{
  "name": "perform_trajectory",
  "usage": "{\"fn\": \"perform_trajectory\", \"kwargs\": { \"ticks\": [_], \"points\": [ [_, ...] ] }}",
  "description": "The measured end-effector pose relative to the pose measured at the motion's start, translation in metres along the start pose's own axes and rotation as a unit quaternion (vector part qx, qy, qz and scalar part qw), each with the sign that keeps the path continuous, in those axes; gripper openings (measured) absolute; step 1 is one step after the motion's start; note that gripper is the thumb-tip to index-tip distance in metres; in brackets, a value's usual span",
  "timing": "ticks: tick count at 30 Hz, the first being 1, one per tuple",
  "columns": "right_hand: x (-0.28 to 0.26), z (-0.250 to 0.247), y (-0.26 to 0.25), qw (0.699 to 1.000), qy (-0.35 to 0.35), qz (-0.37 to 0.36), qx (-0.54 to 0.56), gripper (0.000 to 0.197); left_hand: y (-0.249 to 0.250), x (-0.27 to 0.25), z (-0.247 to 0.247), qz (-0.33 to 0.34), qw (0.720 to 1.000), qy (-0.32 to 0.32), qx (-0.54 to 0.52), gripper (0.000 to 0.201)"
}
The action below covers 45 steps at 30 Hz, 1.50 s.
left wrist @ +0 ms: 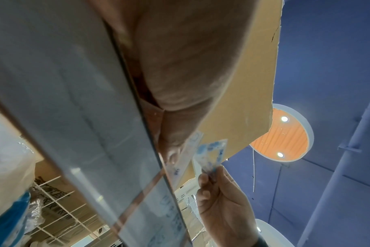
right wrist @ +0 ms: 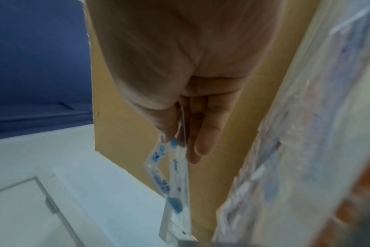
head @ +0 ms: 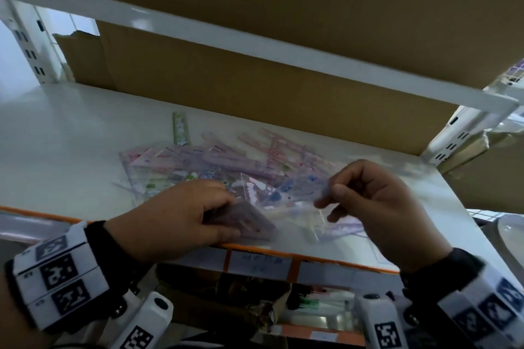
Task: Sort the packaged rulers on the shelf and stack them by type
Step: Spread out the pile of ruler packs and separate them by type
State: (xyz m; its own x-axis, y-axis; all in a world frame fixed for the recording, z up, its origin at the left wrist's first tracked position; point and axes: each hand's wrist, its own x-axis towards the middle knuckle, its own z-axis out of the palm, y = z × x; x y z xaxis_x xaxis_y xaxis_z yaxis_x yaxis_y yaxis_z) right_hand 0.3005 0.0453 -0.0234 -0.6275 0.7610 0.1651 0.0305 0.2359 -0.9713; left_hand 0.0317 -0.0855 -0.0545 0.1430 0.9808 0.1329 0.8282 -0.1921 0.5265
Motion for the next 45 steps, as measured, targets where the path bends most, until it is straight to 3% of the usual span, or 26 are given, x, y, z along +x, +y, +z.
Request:
{"fn": "perform_trajectory", "kwargs": {
  "ticks": [2, 5, 8, 9, 11, 13, 16, 21, 26, 30, 32, 36, 41, 45],
  "points": [
    [-0.001, -0.002, -0.001, 0.999, 0.015, -0.019, 0.039, 0.013, 0.001, -0.001, -0.001, 0.000, 1.000, -0.003, 0.008, 0.031],
    [-0.008, 0.006, 0.004, 0.997, -0.015, -0.027, 0.069, 0.008, 0.004, -0.001, -0.002, 0.001, 1.000, -0.010, 0.018, 0.032],
    [-0.015, 0.020, 0.015, 0.996, -0.033, -0.036, -0.069, 0.012, 0.005, 0.001, -0.002, 0.005, 0.999, -0.034, 0.036, 0.038],
    [-0.015, 0.023, 0.019, 0.984, -0.037, -0.051, -0.167, 0.012, 0.005, 0.002, -0.003, 0.005, 0.998, -0.047, 0.050, 0.038],
    [-0.015, 0.027, 0.020, 0.931, -0.059, -0.103, -0.345, 0.011, 0.005, 0.003, -0.004, 0.006, 0.995, -0.070, 0.070, 0.042],
    [-0.015, 0.031, 0.017, 0.887, -0.099, -0.139, -0.428, 0.011, 0.005, 0.002, -0.003, 0.008, 0.993, -0.080, 0.081, 0.052],
    [-0.016, 0.038, 0.011, 0.865, -0.144, -0.122, -0.465, 0.014, 0.006, 0.000, -0.001, 0.019, 0.994, -0.069, 0.085, 0.057],
    [-0.004, 0.058, -0.002, 0.822, -0.220, -0.089, -0.518, 0.023, 0.008, 0.001, 0.000, 0.036, 0.996, -0.043, 0.076, 0.042],
    [0.038, 0.029, -0.022, 0.818, -0.216, -0.091, -0.525, 0.022, 0.008, 0.000, 0.000, 0.030, 0.995, -0.044, 0.087, 0.040],
    [0.090, -0.012, -0.018, 0.698, -0.313, 0.008, -0.644, 0.075, 0.010, 0.000, -0.001, 0.015, 0.995, -0.049, 0.089, 0.034],
    [0.102, -0.020, -0.009, 0.668, -0.356, 0.031, -0.653, 0.090, 0.011, 0.000, -0.002, 0.010, 0.995, -0.048, 0.087, 0.034],
    [0.111, -0.028, 0.002, 0.661, -0.360, 0.011, -0.658, 0.084, 0.009, 0.001, -0.002, 0.005, 0.994, -0.057, 0.091, 0.041],
    [0.118, -0.033, 0.005, 0.684, -0.348, 0.043, -0.639, 0.060, 0.008, 0.001, -0.002, 0.011, 0.996, -0.051, 0.071, 0.040],
    [0.121, -0.035, 0.003, 0.660, -0.354, 0.075, -0.658, 0.045, 0.006, 0.001, -0.001, 0.014, 0.997, -0.048, 0.062, 0.043]
  ]
}}
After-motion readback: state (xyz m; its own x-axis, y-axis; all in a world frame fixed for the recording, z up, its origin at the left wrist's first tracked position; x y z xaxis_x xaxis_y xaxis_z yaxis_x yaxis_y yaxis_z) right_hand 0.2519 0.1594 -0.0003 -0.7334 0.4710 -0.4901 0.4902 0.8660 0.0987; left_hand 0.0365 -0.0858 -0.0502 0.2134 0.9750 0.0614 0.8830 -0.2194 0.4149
